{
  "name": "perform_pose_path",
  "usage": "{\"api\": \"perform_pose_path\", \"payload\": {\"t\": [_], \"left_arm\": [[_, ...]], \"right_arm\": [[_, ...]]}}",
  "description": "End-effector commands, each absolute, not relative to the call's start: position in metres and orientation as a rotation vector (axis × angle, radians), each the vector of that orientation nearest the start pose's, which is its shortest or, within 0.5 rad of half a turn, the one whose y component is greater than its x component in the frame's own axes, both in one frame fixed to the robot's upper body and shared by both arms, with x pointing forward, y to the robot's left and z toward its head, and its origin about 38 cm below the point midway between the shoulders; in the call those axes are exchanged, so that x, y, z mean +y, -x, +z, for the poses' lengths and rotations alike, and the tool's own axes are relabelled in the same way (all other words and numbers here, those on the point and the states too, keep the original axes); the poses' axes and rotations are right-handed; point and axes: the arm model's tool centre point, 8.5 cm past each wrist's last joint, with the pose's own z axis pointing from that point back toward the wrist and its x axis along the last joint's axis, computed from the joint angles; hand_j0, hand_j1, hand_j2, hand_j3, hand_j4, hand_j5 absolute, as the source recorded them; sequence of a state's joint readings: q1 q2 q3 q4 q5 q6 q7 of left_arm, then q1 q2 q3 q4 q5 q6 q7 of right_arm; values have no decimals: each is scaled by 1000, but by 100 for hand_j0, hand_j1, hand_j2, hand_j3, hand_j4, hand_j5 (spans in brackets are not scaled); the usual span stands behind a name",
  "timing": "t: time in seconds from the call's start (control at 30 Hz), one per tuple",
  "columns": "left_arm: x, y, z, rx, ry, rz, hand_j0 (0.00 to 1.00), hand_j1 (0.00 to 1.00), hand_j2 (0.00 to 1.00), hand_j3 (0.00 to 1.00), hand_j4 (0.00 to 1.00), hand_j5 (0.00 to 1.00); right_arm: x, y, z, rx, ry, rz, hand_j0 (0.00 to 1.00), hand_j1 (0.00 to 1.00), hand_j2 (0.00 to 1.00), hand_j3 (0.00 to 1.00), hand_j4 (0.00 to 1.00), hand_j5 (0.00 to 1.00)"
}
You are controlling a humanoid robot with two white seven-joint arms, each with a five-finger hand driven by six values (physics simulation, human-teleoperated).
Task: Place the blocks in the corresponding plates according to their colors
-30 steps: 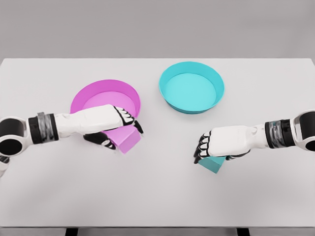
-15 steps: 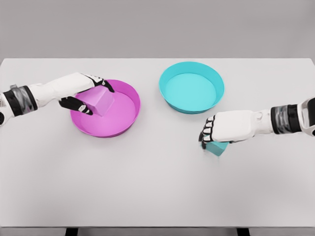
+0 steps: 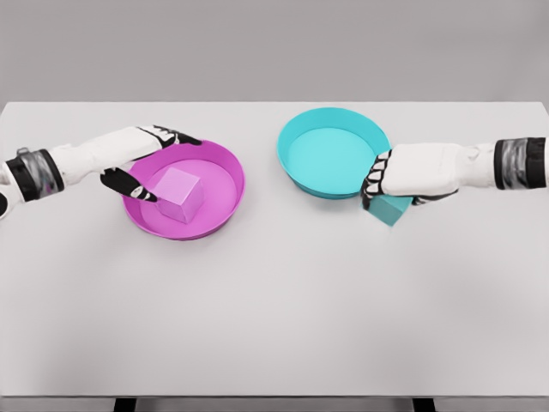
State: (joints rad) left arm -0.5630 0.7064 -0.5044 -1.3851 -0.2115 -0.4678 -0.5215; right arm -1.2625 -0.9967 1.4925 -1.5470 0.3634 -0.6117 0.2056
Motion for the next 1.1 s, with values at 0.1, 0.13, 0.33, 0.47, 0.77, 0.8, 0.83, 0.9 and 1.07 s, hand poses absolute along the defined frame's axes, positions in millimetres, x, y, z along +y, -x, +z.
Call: {"api": "perform_pose_path", "payload": {"t": [0.1,0.13,0.33,0.47,0.77,0.8,0.83,0.9,1.07], "left_arm": [[356,-429,222,-1485,-344,-1837,100,100,100,100,100,100],[369,-428,215,-1458,-337,-1807,100,100,100,100,100,100],[414,-421,154,-1311,-284,-1638,100,100,100,100,100,100],[413,-418,139,-1286,-260,-1626,100,100,100,100,100,100],[415,-418,139,-1281,-261,-1629,100,100,100,100,100,100],[415,-418,139,-1281,-261,-1629,100,100,100,100,100,100],[415,-418,139,-1281,-261,-1629,100,100,100,100,100,100],[415,-418,139,-1280,-262,-1628,100,100,100,100,100,100],[420,-419,139,-1275,-269,-1613,100,100,100,100,100,100]], "right_arm": [[-266,-442,246,1674,-478,-2983,63,63,63,63,63,63],[-263,-447,251,1681,-492,-2974,63,63,63,63,63,63],[-250,-472,256,1720,-528,-2967,64,64,64,64,64,64],[-237,-491,255,1728,-553,-2972,64,64,64,64,64,64],[-207,-534,253,1737,-633,-3000,64,64,64,64,64,64],[-205,-536,252,1738,-633,-3001,64,64,64,64,64,64],[-203,-539,251,1736,-640,-3007,64,64,64,64,64,64],[-194,-548,245,1728,-655,-3029,64,64,64,64,64,64],[-192,-552,235,1705,-660,-3060,65,65,65,65,65,65]]}}
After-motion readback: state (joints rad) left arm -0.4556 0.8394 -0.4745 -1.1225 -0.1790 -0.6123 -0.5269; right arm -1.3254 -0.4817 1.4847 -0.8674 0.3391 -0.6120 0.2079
